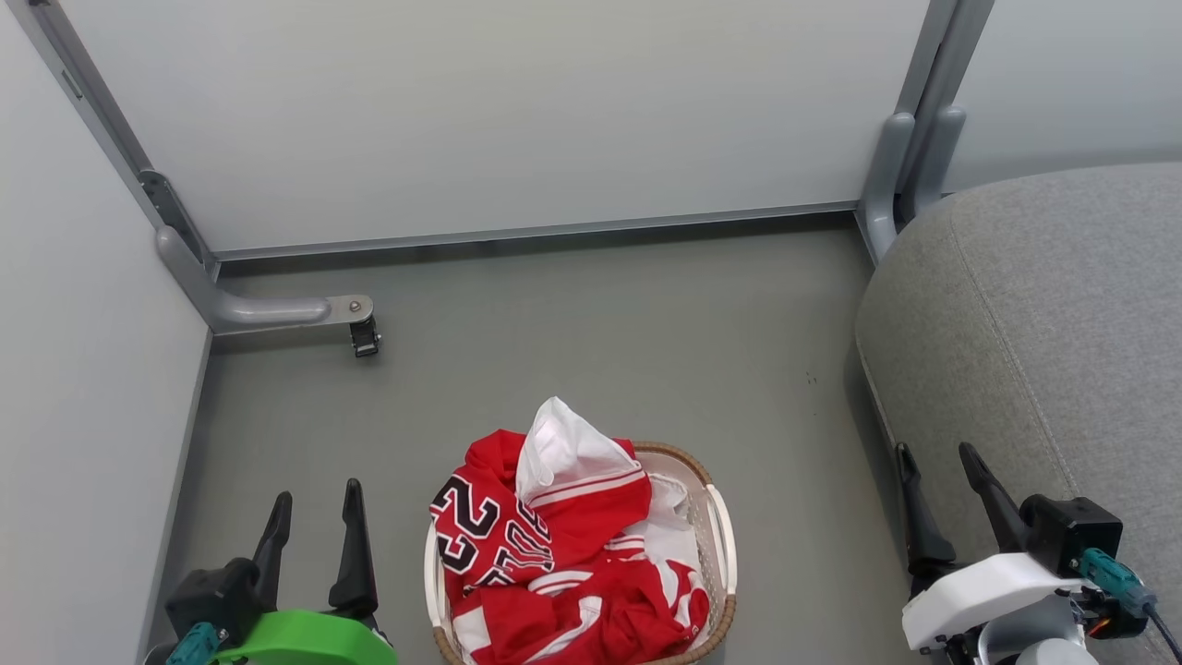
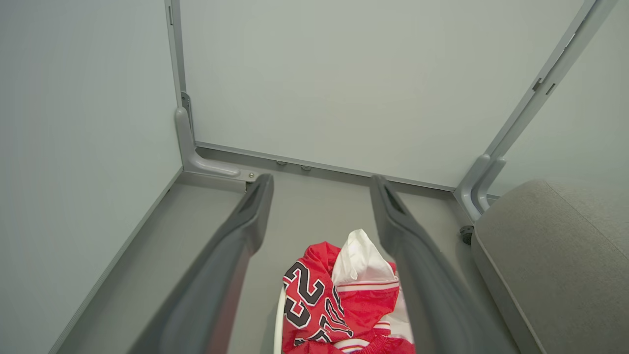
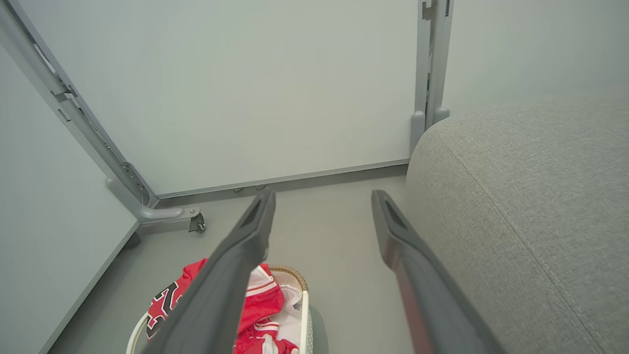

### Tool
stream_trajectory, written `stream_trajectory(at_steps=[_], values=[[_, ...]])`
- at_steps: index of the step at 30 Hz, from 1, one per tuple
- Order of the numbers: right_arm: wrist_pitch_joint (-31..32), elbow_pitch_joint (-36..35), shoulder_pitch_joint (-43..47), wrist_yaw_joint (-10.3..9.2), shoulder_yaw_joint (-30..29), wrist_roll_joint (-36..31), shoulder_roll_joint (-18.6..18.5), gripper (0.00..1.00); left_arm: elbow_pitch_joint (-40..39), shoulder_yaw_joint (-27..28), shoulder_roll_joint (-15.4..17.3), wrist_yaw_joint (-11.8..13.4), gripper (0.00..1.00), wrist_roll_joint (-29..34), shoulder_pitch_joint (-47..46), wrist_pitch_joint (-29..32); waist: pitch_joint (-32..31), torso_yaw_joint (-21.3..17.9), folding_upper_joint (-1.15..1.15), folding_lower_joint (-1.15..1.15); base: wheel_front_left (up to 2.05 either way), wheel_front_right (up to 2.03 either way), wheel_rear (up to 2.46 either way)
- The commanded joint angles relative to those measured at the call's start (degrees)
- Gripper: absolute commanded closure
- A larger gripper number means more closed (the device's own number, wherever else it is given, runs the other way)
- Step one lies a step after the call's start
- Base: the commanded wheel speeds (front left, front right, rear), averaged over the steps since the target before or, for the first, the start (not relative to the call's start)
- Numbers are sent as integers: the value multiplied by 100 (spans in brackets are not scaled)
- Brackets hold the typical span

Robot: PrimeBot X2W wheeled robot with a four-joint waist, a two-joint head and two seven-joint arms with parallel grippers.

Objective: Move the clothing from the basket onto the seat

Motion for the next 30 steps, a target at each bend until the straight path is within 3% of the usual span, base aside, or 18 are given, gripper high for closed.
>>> stream_trajectory(at_steps=[1, 30], values=[[-58, 13, -32, 1, 5, -148, -33, 0, -2, 9, 42, 5, 0, 174, 65, -46, -3, 4, 0, 0, 0, 0, 0], [-374, 237, -71, 1, 61, -1350, -48, 0, 511, -109, 50, 92, 0, 1100, 115, -368, -35, 58, 0, 0, 0, 0, 0]])
